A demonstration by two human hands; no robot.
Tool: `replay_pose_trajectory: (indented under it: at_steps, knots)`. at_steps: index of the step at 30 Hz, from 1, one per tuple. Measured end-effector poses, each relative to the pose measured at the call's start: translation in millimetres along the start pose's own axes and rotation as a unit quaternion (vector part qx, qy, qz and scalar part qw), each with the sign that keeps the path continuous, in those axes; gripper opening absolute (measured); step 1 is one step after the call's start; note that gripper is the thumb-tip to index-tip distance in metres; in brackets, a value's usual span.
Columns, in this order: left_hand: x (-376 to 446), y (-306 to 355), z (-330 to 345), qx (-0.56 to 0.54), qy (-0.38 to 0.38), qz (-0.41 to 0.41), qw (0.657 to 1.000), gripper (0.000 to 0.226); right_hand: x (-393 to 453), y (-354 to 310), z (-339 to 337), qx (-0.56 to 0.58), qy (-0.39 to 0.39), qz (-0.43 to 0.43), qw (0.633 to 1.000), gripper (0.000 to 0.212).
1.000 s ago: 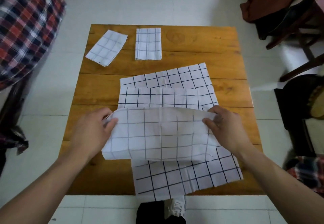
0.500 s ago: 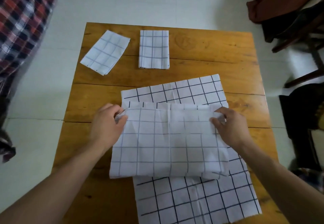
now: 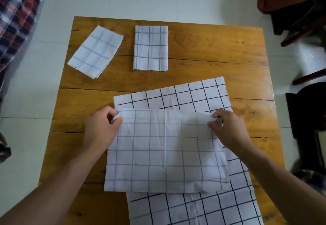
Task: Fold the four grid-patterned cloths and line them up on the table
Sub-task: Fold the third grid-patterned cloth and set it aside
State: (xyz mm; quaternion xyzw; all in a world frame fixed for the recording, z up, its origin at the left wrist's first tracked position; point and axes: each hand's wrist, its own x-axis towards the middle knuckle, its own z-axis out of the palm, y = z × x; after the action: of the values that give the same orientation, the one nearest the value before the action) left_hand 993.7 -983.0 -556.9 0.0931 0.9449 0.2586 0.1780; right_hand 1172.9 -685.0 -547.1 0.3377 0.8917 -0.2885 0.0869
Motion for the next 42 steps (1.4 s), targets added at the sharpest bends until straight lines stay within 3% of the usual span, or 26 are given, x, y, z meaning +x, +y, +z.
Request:
replay_pose_trajectory:
  at_steps: [11, 21, 39, 42]
  knots:
    - [-0.9, -0.3, -0.3, 0.028, 0.01, 0.018, 0.999, 0.012, 5.6, 4.4, -5.2, -0.022, -0.038, -0.007, 0.999, 0.004]
    - [4.2, -2.0, 2.0, 0.029, 0.012, 0.016, 0.999, 0.016, 7.8, 5.6, -4.4, -0.041, -0.006, -0.012, 0.999, 0.014]
    - [7.2, 1.2, 5.5, 0.042, 0.032, 0.0, 0.999, 0.009, 11.2, 8.7, -4.5, -0.046, -0.005, -0.028, 0.999, 0.01]
    - [6.4, 1.3, 5.9, 0.039, 0.043, 0.014, 0.998, 0.018, 9.9, 6.2, -5.1, -0.057, 0.019, -0.011, 0.998, 0.009]
